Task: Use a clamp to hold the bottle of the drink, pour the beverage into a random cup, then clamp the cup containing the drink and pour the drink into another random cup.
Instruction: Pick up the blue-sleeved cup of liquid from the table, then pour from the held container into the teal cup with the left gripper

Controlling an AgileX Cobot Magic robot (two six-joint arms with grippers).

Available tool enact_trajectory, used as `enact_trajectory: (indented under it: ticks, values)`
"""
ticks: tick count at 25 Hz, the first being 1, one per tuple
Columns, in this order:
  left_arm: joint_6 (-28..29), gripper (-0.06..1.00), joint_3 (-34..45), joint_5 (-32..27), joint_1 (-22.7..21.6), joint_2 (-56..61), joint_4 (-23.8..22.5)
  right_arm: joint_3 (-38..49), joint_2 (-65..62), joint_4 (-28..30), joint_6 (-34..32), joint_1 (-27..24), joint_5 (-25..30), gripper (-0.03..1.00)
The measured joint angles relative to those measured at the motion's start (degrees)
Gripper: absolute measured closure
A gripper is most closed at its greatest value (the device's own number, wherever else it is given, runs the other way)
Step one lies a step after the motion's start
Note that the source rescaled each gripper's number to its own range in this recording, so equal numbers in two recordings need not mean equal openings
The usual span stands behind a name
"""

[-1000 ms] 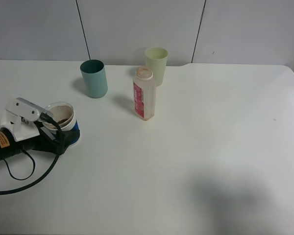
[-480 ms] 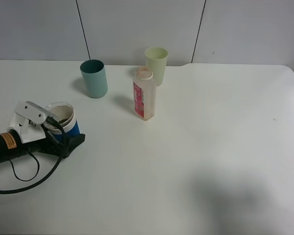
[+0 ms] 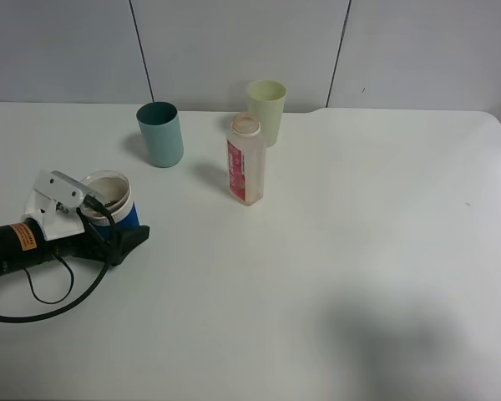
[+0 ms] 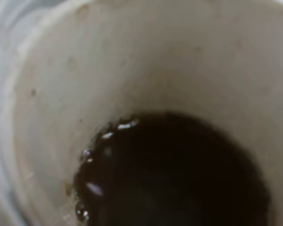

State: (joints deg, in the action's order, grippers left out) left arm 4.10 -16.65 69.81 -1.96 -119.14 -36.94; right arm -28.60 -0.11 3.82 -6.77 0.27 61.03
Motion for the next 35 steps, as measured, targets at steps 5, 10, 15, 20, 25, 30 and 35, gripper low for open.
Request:
enact_trajectory:
  ticks: [5, 10, 15, 20, 25, 30, 35]
  values:
    - [0.0, 0.94, 0.0, 0.0, 0.0, -0.03, -0.15, 0.0, 0.0, 0.0, 0.0, 0.0, 0.0, -0.03]
    - [0.0, 0.94, 0.0, 0.0, 0.0, -0.03, -0.98, 0.0, 0.0, 0.0, 0.0, 0.0, 0.0, -0.03]
    - [0.0, 0.94, 0.0, 0.06, 0.0, -0.21, -2.18, 0.0, 0.0, 0.0, 0.0, 0.0, 0.0, -0.03]
    - [0.18, 0.94, 0.0, -0.88, 0.0, 2.09, -2.44, 0.0, 0.0, 0.0, 0.0, 0.0, 0.0, -0.03]
    - [0.18, 0.94, 0.0, -0.88, 0.0, 6.41, 0.93, 0.0, 0.0, 0.0, 0.0, 0.0, 0.0, -0.03]
    - [0.18, 0.94, 0.0, -0.88, 0.0, 8.47, 5.74, 0.0, 0.0, 0.0, 0.0, 0.0, 0.0, -0.03]
    - [-0.29, 0.94, 0.0, -0.88, 0.0, 8.8, 9.17, 0.0, 0.0, 0.0, 0.0, 0.0, 0.0, -0.03]
